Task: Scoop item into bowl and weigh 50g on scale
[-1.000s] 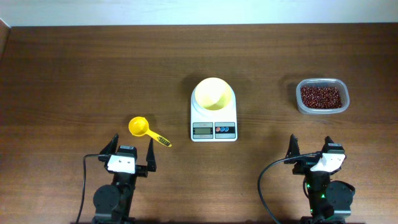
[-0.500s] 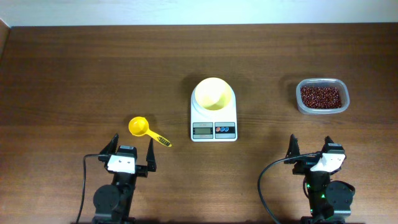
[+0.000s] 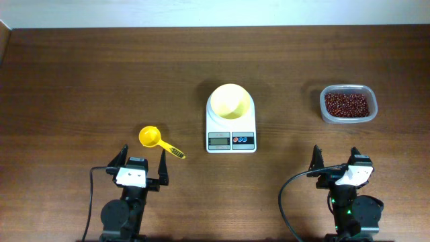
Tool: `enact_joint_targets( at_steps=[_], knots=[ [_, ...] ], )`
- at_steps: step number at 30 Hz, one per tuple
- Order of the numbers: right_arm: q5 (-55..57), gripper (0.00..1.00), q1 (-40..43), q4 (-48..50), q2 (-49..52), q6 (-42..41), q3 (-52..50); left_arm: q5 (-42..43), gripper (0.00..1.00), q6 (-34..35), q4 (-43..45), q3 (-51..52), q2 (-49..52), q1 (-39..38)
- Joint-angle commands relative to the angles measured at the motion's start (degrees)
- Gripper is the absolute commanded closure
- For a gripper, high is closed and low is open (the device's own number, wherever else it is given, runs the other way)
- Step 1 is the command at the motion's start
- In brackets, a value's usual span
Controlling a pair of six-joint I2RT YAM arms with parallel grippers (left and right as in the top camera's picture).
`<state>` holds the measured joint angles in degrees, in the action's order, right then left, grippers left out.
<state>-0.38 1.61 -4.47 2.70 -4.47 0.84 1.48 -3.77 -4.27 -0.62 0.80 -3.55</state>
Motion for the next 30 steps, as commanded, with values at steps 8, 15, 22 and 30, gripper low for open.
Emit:
enact_joint_targets(
  at_steps=[8,15,22,30],
  knots=[
    [0.46,0.01,-0.48,-0.09,0.09,0.00,-0.52,0.22,0.01,0.50,-0.35,0.13,-0.44,0.39],
    [0.46,0.01,-0.48,-0.09,0.09,0.00,-0.52,0.22,0.01,0.50,-0.35,0.13,-0.44,0.39],
    [0.46,0.01,-0.48,-0.09,0.09,0.00,-0.52,0.17,0.01,0.50,-0.35,0.13,-0.44,0.39],
    [0.46,0.01,-0.48,-0.09,0.09,0.00,-0.52,-3.91,0.01,0.52,5.01,0.02,-0.44,0.42]
  ],
)
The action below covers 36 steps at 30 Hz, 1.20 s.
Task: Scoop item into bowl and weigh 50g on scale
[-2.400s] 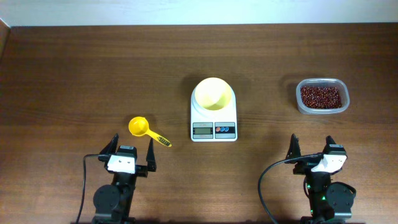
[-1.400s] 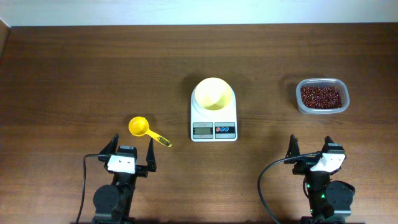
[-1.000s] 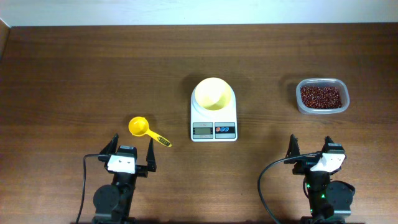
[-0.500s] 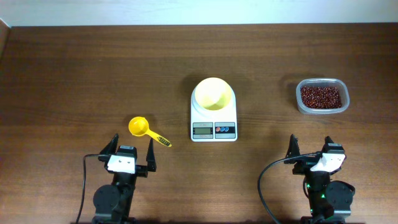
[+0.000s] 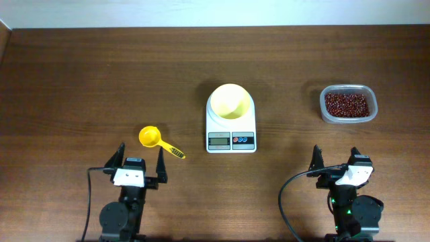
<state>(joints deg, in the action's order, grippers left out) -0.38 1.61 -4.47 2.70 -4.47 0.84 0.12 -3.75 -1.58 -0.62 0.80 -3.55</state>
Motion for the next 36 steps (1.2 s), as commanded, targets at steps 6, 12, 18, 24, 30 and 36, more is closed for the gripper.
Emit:
enact_joint_targets(
  at_steps=[6,12,18,24,30,36],
  knots=[
    [0.46,0.01,-0.48,-0.11,0.09,0.00,-0.52,-6.60,0.01,0.46,3.39,-3.26,-0.44,0.42],
    [0.46,0.01,-0.48,-0.11,0.09,0.00,-0.52,-9.25,0.01,0.48,0.61,-7.50,-0.39,0.42],
    [0.46,0.01,-0.48,-0.09,0.09,0.00,-0.52,-12.00,0.01,0.50,-8.57,-15.82,2.49,0.42],
    [0.46,0.01,-0.48,-0.09,0.09,0.00,-0.52,-14.95,0.01,3.21,-15.65,-27.91,13.77,0.39],
    [0.46,0.01,-0.48,-0.11,0.09,0.00,-0.52,-14.95,0.01,9.18,-24.63,-41.59,29.31,0.42],
    [0.46,0.01,-0.48,-0.09,0.11,0.00,-0.52,-3.50,0.01,10.80,-34.01,-51.95,42.23,0.39]
  ],
)
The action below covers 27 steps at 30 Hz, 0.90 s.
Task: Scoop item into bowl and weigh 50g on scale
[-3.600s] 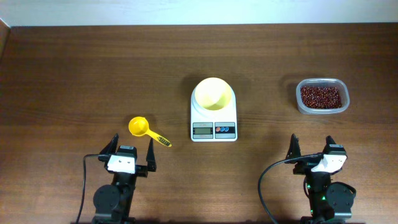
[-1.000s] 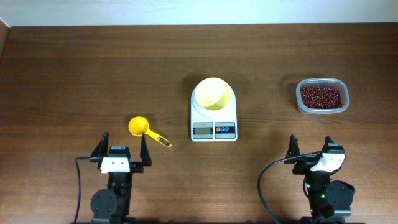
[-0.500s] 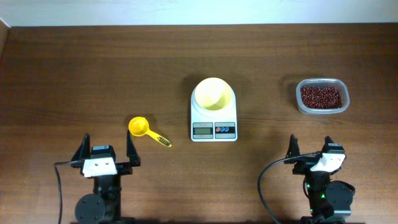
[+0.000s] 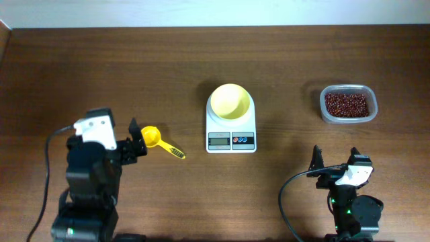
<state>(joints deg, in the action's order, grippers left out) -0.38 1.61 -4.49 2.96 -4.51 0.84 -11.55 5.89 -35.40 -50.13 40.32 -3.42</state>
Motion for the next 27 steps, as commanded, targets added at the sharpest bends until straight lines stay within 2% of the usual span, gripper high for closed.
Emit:
enact_joint_targets(
  at_steps=[1,5,10,11,12,13,17,19,21,25,27],
  knots=[
    [0.46,0.01,-0.48,-0.07,-0.15,0.04,-0.52,9.73,0.01,1.16,-0.28,-2.43,3.21,0.26],
    [0.46,0.01,-0.48,-0.09,-0.17,0.04,-0.52,17.22,0.01,1.18,-0.39,-2.43,5.53,0.26],
    [0.46,0.01,-0.48,-0.09,-0.17,0.04,-0.52,17.73,0.01,2.10,-0.02,-2.43,7.23,0.26],
    [0.46,0.01,-0.48,-0.07,-0.15,0.04,-0.52,17.03,0.01,4.66,-0.07,-2.43,8.00,0.26],
    [0.46,0.01,-0.48,-0.09,-0.17,0.04,-0.52,14.12,0.01,10.29,-0.31,-2.43,9.20,0.26],
    [0.46,0.01,-0.48,-0.07,-0.15,0.04,-0.52,8.24,0.01,19.17,-1.20,-2.43,11.93,0.26],
    [0.46,0.01,-0.48,-0.09,-0.15,0.04,-0.52,2.05,0.01,33.99,-3.30,-2.43,19.26,0.28],
    [0.46,0.01,-0.48,-0.07,-0.15,0.04,-0.52,2.12,0.01,38.71,-3.30,-2.43,23.02,0.28],
    [0.46,0.01,-0.48,-0.07,-0.15,0.04,-0.52,2.12,0.01,40.06,-3.26,-2.43,26.71,0.28],
    [0.46,0.01,-0.48,-0.07,-0.15,0.04,-0.52,2.14,0.01,47.15,-3.30,-2.43,32.57,0.28],
    [0.46,0.01,-0.48,-0.09,-0.17,0.04,-0.52,2.75,0.01,47.80,-3.28,-2.43,35.60,0.28]
  ],
)
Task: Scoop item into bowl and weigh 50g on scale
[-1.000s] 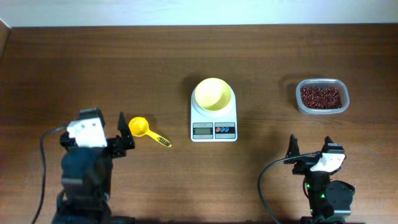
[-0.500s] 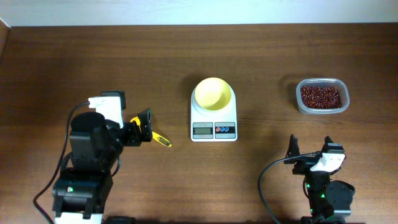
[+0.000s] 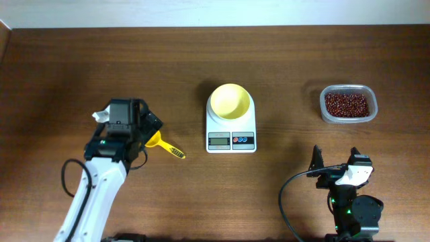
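A yellow measuring scoop [image 3: 166,146] lies left of the white scale [image 3: 230,133], its handle pointing lower right; my left arm covers most of its cup. An empty yellow bowl [image 3: 230,101] sits on the scale. A clear tub of red beans [image 3: 347,104] stands at the right. My left gripper [image 3: 149,126] hangs right over the scoop's cup; its fingers are hidden under the wrist, so open or shut is unclear. Parked near the front edge, my right gripper [image 3: 335,159] stands open and holds nothing.
The dark wooden table [image 3: 80,67] runs to a pale wall at the back. The scale's display and buttons [image 3: 232,140] face the front edge.
My left arm has shifted right and forward, so its gripper now sits over the scoop's cup instead of beside its left rim. The right arm has not moved.
Both arms began parked at the front edge with open grippers, the scoop lying free left of the scale. Later the left arm had risen and reached toward the scoop's left side. It now covers the scoop's cup; the scoop has not shifted.
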Tool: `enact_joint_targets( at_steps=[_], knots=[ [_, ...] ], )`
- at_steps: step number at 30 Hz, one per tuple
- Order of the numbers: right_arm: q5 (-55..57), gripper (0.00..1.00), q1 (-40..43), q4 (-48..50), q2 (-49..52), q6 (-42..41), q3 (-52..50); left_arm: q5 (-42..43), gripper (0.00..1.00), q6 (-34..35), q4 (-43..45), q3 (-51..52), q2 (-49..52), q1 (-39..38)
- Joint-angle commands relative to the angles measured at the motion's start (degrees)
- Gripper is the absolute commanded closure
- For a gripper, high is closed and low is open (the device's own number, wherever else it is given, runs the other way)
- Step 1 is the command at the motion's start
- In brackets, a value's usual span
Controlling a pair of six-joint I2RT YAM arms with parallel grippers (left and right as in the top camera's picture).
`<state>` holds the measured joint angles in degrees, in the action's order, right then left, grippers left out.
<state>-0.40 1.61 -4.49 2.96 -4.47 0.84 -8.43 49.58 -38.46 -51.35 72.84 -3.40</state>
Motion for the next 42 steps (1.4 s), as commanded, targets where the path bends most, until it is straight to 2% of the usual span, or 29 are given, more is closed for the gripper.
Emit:
enact_joint_targets(
  at_steps=[1,4,8,12,15,26,29,32,39,42],
  knots=[
    [0.48,0.02,-0.48,-0.09,-0.15,0.00,-0.52,0.04,0.01,4.92,-0.24,-1.20,4.31,0.26],
    [0.48,0.01,-0.48,-0.09,-0.15,0.00,-0.52,1.27,0.02,8.07,-0.20,-1.20,8.79,0.44],
    [0.48,0.01,-0.48,-0.09,-0.17,0.00,-0.52,1.53,0.03,8.28,-0.28,-1.18,12.52,2.40],
    [0.48,0.01,-0.48,-0.09,-0.15,0.00,-0.52,4.57,0.11,8.28,-0.63,-1.18,16.85,5.84],
    [0.48,0.01,-0.48,-0.07,-0.17,0.00,-0.52,4.55,0.21,8.26,0.07,-1.18,18.67,5.86],
    [0.48,0.01,-0.48,-0.07,-0.15,0.00,-0.52,5.92,0.40,8.28,4.13,-1.18,24.02,5.81],
    [0.48,0.01,-0.48,-0.07,-0.15,0.00,-0.52,5.84,0.52,8.28,5.01,-1.18,24.02,5.81],
    [0.48,0.01,-0.48,-0.07,-0.17,0.00,-0.52,5.68,0.59,8.28,7.08,-1.18,24.02,5.81],
    [0.48,0.01,-0.48,-0.07,-0.15,0.00,-0.52,5.68,0.64,8.28,7.80,0.07,24.04,5.81],
    [0.48,0.01,-0.48,-0.09,-0.17,0.00,-0.52,5.70,0.73,8.28,8.74,1.07,24.04,5.81]
  ],
)
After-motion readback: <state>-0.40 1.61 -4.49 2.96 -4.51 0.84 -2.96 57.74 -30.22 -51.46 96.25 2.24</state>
